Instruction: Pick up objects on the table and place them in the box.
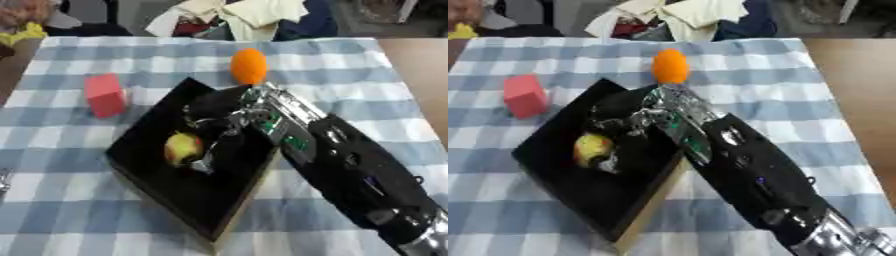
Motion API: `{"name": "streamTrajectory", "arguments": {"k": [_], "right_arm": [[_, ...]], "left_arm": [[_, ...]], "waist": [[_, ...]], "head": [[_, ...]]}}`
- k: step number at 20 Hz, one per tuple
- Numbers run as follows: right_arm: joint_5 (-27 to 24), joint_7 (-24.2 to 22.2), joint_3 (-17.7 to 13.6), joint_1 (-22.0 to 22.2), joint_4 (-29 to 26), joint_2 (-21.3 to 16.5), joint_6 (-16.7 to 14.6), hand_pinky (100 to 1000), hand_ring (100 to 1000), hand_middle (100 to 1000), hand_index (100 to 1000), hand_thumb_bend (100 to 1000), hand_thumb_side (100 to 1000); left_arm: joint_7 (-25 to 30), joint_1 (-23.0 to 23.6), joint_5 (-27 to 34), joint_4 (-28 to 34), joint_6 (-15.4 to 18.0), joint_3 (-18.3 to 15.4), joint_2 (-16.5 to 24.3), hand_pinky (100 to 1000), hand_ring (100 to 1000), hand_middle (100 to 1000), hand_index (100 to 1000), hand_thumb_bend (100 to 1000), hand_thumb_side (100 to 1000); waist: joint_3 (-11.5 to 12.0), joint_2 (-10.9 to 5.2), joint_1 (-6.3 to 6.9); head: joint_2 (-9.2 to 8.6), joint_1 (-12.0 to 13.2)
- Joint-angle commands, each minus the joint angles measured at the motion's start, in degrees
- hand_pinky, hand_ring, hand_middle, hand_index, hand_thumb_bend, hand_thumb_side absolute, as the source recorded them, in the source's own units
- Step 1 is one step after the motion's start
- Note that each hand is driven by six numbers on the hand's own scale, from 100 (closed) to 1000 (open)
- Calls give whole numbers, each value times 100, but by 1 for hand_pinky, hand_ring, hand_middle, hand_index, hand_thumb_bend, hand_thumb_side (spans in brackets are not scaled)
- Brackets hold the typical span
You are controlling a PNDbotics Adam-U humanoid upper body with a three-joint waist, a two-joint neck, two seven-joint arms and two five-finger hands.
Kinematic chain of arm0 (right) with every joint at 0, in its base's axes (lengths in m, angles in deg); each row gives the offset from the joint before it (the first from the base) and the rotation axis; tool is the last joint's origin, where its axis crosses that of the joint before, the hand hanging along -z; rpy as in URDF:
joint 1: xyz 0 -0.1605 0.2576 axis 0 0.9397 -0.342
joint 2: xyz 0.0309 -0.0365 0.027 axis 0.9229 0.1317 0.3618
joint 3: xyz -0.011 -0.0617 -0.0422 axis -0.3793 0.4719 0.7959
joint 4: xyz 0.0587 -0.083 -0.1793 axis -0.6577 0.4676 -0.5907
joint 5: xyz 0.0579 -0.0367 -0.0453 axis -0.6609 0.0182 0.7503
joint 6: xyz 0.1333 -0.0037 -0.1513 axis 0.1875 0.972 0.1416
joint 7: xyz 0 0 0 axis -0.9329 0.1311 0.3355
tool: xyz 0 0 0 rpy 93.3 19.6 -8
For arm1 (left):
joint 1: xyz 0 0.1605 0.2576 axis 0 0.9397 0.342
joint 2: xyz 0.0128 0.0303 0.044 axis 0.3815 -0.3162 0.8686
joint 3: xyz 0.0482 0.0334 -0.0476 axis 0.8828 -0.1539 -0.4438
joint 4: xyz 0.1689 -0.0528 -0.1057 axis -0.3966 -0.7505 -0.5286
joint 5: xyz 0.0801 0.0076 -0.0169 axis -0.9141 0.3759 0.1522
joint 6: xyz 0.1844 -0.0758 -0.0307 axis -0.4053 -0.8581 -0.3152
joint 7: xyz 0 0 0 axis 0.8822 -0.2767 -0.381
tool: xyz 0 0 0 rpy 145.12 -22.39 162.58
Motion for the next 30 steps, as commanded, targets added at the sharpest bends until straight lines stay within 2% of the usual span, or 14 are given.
{"name": "streamTrajectory", "arguments": {"k": [1, 5, 6, 8, 12, 15, 19, 22, 25, 30], "right_arm": [[141, -1095, -117, -155, -144, -85, -1280, 804, 859, 817, 874, 424, 679], [302, -1061, -182, -204, -227, -163, -1377, 822, 881, 855, 898, 614, 820], [337, -1053, -192, -211, -241, -176, -1401, 823, 881, 856, 899, 634, 840], [352, -998, -236, -218, -275, -200, -1426, 822, 876, 850, 895, 609, 827], [7, -773, -438, -220, -471, -313, -1266, 818, 859, 824, 890, 457, 795], [-505, -682, -689, -248, -735, -477, -914, 820, 856, 822, 886, 387, 759], [-802, -449, -1054, -305, -1192, -649, -337, 819, 855, 822, 882, 347, 718], [-563, -144, -1326, -346, -1362, -637, 60, 821, 861, 831, 879, 360, 695], [-105, 151, -1498, -405, -1266, -500, 291, 824, 868, 839, 877, 375, 686], [758, 631, -1709, -548, -708, -182, 375, 832, 880, 852, 881, 409, 686]], "left_arm": [[28, -37, 32, 88, 6, -17, 54, 516, 726, 666, 800, 174, 896], [37, -29, 37, 88, 6, -11, 52, 516, 726, 666, 800, 174, 895], [39, -28, 39, 88, 8, -10, 53, 516, 726, 667, 800, 174, 895], [44, -22, 43, 88, 12, -6, 53, 516, 727, 667, 799, 174, 896], [52, -11, 44, 88, 15, -5, 51, 516, 727, 667, 799, 174, 895], [55, -9, 44, 88, 17, -4, 54, 516, 727, 668, 798, 173, 895], [61, -5, 45, 88, 17, -1, 51, 516, 728, 668, 798, 173, 894], [66, -11, 51, 88, 23, 5, 48, 516, 728, 668, 797, 173, 894], [68, -22, 60, 88, 30, 8, 39, 517, 728, 669, 797, 173, 894], [79, -45, 76, 88, 40, 18, 12, 516, 728, 669, 796, 172, 894]], "waist": [[-6, -115, 23], [-18, -121, 24], [-19, -123, 25], [-21, -126, 29], [-38, -126, 34], [-54, -128, 35], [-58, -131, 36], [-48, -132, 42], [-30, -125, 52], [13, -92, 76]], "head": [[-62, 3], [-69, 6], [-70, 6], [-75, 12], [-84, 23], [-83, 34], [-92, 37], [-103, 25], [-105, 3], [-16, -46]]}}
